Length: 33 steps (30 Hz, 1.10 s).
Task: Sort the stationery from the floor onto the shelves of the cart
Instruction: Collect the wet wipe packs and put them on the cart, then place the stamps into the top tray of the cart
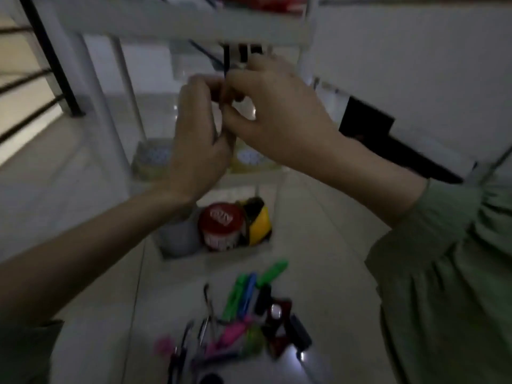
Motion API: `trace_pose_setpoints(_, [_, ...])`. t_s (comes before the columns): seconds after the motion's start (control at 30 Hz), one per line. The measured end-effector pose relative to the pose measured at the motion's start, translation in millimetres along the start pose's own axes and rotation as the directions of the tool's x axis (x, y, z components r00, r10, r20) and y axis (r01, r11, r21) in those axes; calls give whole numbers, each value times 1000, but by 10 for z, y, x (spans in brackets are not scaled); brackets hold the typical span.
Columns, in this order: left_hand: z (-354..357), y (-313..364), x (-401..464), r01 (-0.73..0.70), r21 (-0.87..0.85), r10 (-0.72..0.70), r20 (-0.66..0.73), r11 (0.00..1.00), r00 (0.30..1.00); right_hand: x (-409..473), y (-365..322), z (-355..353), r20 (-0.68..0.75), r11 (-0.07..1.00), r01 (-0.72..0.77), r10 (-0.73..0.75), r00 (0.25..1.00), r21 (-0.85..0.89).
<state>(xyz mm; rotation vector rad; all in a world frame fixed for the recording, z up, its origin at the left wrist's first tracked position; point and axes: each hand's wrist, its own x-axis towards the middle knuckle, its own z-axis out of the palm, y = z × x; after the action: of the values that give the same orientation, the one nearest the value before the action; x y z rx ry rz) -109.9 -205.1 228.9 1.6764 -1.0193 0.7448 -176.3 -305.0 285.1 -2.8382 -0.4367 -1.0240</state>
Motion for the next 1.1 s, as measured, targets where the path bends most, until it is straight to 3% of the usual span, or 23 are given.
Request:
trace_pose_setpoints(0.1, [100, -90, -813, 134, 26, -135, 333, 991, 933, -637, -3, 363, 200, 999, 7, -16, 980, 49])
trace_pose_setpoints(0.17, [103, -182, -1301, 209, 155, -260, 549, 966, 794, -1065, 80, 575, 450, 995, -90, 62, 891, 42])
trace_pose_setpoints(0.23, [39, -255, -1726, 215, 330, -392, 718, 919, 575, -1466, 248, 734, 680, 977, -208, 182, 710, -44])
trace_pose_setpoints(0.37, [-154, -297, -2329, 66, 490, -494, 863, 869, 104, -2162, 519, 817, 843, 882, -404, 397, 362, -242])
trace_pose_setpoints(0.5, [-229, -236, -2683, -107, 572, -581, 791, 813, -191, -2921, 471, 938, 911, 708, -576, 362, -200, -408])
trace_pose_setpoints(0.57, [-208, -223, -2825, -150, 606, -620, 725, 781, -299, -3208, 335, 1024, 891, 678, -579, 314, -329, -452])
trace_pose_setpoints(0.6, [-188, -213, -2887, -169, 620, -636, 697, 766, -332, -3304, 253, 1057, 891, 687, -570, 313, -328, -451])
trace_pose_setpoints(0.73, [-71, -153, -3094, -190, 658, -681, 667, 729, -301, -3546, 43, 1232, 926, 778, -511, 357, -121, -366])
trace_pose_setpoints(0.83, [22, -137, -3175, -227, 664, -701, 676, 713, -226, -3618, 89, 1350, 937, 796, -515, 347, -44, -318])
trace_pose_setpoints(1.0, [168, -157, -3128, -274, 658, -706, 694, 701, -139, -3618, 30, 1548, 954, 645, -732, 299, -26, -222])
trace_pose_setpoints(1.1, [236, -195, -3047, -337, 640, -685, 729, 690, -19, -3452, 9, 1553, 971, 561, -808, 234, -52, -179])
